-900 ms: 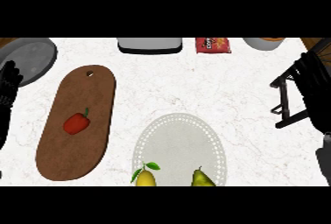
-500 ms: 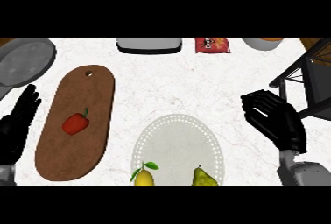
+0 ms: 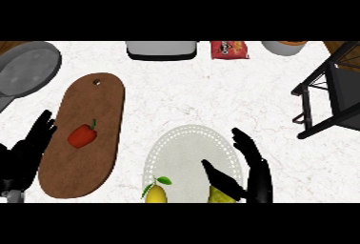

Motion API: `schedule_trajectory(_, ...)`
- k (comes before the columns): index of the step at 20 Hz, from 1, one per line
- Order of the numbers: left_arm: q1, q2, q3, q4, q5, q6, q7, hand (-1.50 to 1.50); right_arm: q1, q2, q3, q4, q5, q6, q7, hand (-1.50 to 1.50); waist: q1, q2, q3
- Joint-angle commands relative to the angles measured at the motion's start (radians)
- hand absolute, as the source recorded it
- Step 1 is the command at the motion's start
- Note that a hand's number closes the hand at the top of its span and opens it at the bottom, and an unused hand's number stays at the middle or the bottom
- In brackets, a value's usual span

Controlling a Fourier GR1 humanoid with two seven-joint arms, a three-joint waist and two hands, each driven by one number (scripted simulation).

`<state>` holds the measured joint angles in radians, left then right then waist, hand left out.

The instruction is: Pick the pear from the placemat and place it in the tiered shelf

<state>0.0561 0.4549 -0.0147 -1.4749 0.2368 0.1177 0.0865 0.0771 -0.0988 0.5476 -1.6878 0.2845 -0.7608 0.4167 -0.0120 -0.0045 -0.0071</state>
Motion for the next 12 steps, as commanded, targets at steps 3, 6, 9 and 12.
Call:
schedule_trajectory(3,0.005,0.011,0.023,0.012,0.023,-0.027,0.0,0.0,0.068,-0.087,0.114,-0.022,0.349,0.015,0.324,-1.5,-0.001,-0.004,-0.003)
schedule_trajectory(6,0.023,0.003,0.014,0.019,0.016,-0.031,-0.009,0.0,0.042,-0.136,0.105,-0.091,0.439,0.175,0.513,-1.5,0.002,-0.004,-0.004)
schedule_trajectory(9,0.019,0.008,0.013,0.015,0.015,-0.041,-0.015,0.0,0.015,-0.149,0.153,-0.156,0.465,0.367,0.677,-1.5,0.013,-0.002,-0.003)
schedule_trajectory(12,-0.007,0.003,0.018,0.045,0.012,-0.045,-0.032,0.0,-0.037,-0.156,0.213,-0.191,0.419,0.569,0.789,-1.5,0.022,0.005,-0.002)
